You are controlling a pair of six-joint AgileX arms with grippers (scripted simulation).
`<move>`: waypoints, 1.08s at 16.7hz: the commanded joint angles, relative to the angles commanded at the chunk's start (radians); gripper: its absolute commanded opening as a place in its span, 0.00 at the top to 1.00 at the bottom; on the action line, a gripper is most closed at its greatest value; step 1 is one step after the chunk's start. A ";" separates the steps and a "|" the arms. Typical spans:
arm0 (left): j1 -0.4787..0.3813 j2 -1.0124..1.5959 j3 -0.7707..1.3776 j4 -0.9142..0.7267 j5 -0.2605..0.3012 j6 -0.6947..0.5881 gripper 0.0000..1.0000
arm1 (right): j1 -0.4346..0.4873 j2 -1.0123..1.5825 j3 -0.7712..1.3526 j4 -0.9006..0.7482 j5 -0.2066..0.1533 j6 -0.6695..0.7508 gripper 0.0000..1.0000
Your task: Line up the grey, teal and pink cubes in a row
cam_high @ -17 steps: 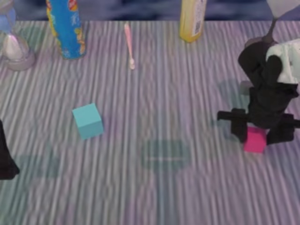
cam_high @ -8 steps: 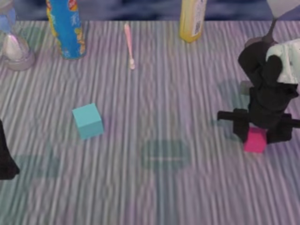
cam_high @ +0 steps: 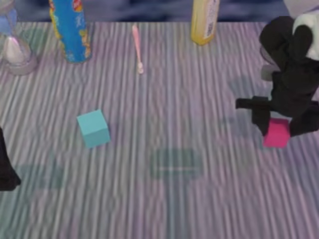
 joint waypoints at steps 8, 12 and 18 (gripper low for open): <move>0.000 0.000 0.000 0.000 0.000 0.000 0.00 | 0.033 -0.006 0.033 -0.034 0.001 0.017 1.00; 0.000 0.000 0.000 0.000 0.000 0.000 0.00 | 0.166 0.014 0.100 -0.083 0.004 0.084 1.00; 0.000 0.000 0.000 0.000 0.000 0.000 0.00 | 0.284 0.025 0.157 -0.122 0.007 0.141 1.00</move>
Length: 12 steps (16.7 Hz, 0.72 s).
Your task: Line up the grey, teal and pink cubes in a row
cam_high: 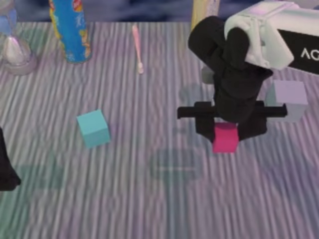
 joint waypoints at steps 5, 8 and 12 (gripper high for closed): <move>0.000 0.000 0.000 0.000 0.000 0.000 0.00 | -0.003 0.010 -0.031 0.043 -0.001 0.000 1.00; 0.000 0.000 0.000 0.000 0.000 0.000 0.00 | -0.001 0.046 -0.094 0.142 -0.001 0.002 1.00; 0.000 0.000 0.000 0.000 0.000 0.000 0.00 | 0.002 0.086 -0.160 0.246 0.001 0.004 1.00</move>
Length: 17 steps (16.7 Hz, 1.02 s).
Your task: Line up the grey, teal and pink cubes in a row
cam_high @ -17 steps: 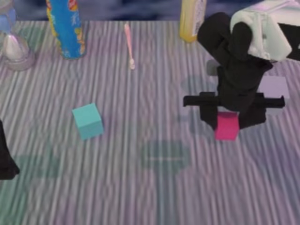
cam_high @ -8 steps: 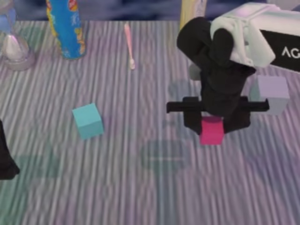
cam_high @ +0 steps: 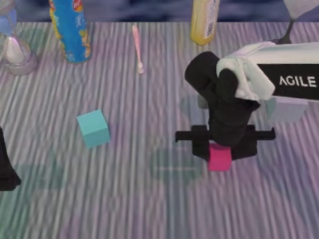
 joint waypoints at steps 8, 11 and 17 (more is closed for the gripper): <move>0.000 0.000 0.000 0.000 0.000 0.000 0.00 | 0.000 0.001 -0.002 0.003 0.000 0.000 0.70; 0.000 0.000 0.000 0.000 0.000 0.000 0.00 | 0.000 0.001 -0.002 0.003 0.000 0.000 0.47; 0.000 0.000 0.000 0.000 0.000 0.000 0.00 | 0.000 0.001 -0.002 0.003 0.000 0.000 0.02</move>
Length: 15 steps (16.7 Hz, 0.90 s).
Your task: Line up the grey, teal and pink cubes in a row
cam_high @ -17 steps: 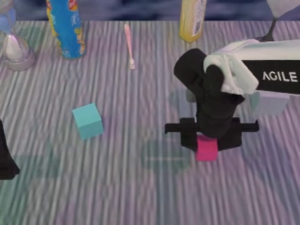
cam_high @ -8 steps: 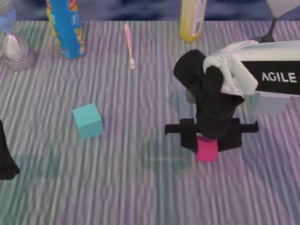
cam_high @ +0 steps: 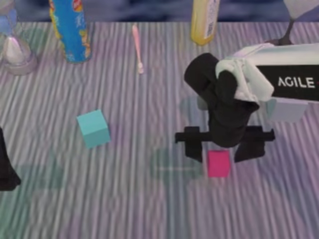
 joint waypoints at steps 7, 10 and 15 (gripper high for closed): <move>0.000 0.000 0.000 0.000 0.000 0.000 0.00 | 0.000 0.000 0.000 0.000 0.000 0.000 0.00; 0.000 0.000 0.000 0.000 0.000 0.000 0.00 | -0.001 -0.002 0.003 -0.004 0.000 0.000 0.00; 0.000 0.000 0.000 0.000 0.000 0.000 0.00 | 0.007 -0.053 0.098 -0.163 0.000 0.002 0.00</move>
